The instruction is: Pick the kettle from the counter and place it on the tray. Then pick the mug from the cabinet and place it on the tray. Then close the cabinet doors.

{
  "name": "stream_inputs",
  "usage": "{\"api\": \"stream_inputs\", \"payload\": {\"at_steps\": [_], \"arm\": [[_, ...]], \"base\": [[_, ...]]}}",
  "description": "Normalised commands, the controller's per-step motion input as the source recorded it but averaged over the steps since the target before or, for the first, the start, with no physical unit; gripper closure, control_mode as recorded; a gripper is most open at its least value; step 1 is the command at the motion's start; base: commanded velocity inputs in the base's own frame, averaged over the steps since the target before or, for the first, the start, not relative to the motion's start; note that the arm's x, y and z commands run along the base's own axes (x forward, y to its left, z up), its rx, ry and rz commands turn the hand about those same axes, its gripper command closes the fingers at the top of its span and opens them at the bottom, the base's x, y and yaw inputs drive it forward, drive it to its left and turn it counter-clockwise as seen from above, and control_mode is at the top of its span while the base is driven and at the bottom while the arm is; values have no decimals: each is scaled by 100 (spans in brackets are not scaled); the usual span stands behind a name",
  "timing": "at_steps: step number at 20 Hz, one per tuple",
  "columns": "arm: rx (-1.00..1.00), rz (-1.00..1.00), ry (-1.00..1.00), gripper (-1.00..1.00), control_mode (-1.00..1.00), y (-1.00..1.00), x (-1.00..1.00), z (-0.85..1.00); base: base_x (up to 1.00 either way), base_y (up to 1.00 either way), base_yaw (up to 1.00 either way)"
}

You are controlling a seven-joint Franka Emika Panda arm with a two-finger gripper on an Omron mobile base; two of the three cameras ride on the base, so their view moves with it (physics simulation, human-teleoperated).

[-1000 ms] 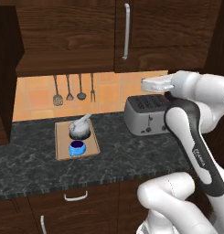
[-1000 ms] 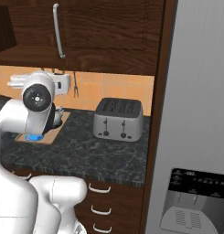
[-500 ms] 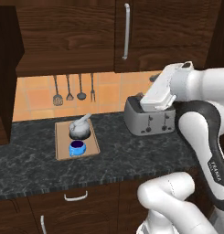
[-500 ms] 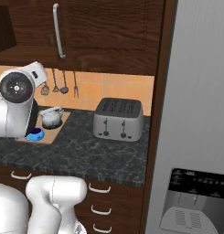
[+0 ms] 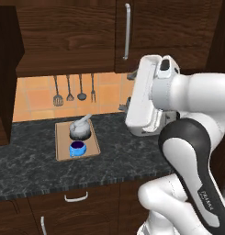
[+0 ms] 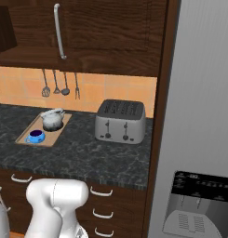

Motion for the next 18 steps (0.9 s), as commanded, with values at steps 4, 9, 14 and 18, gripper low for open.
{"api": "stream_inputs", "payload": {"at_steps": [4, 9, 14, 18], "arm": [[-22, 34, -14, -100, -100, 95, -38, 8], [-9, 23, -10, -100, -100, 98, -46, 1], [0, 1, -19, -100, -100, 72, -64, 0], [0, -13, -1, -100, -100, 73, -35, 3]], "base": [[0, 0, 0], [0, 0, 0], [0, 0, 0], [0, 0, 0]]}}
